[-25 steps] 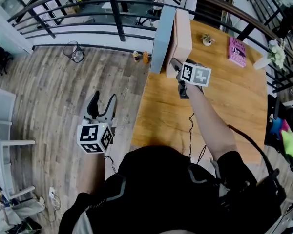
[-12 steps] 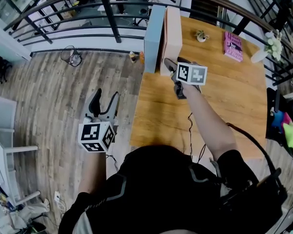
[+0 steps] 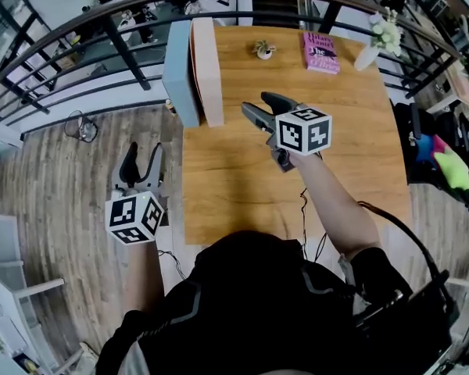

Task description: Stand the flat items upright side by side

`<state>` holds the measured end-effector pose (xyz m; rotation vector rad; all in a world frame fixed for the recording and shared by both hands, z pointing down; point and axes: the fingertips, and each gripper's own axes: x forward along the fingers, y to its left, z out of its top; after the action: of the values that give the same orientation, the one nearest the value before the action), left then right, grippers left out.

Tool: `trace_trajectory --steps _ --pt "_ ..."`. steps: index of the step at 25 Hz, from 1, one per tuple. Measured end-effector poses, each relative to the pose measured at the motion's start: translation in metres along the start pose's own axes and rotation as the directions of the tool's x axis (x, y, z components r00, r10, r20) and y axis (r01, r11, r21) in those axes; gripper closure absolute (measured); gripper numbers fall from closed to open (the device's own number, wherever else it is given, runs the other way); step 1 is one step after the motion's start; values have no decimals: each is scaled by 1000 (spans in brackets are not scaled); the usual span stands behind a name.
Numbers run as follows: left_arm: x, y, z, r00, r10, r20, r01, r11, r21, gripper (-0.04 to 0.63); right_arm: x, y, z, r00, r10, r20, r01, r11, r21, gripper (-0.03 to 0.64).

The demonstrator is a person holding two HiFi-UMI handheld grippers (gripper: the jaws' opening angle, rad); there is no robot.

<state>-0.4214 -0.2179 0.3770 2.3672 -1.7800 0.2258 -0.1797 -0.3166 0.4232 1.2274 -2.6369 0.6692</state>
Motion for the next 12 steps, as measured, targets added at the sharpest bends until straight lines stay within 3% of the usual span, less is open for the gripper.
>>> trace_trajectory --steps 5,8,12 --pt "19 -50 24 992 -115 53 115 993 18 360 -74 -8 30 996 -12 86 19 997 -74 374" --pt "25 -86 47 971 -211 111 211 977 16 404 -118 -17 52 989 -43 143 60 991 -117 387" --pt "29 -130 73 948 -280 151 279 960 26 465 -172 -26 76 980 -60 192 94 980 -174 422"
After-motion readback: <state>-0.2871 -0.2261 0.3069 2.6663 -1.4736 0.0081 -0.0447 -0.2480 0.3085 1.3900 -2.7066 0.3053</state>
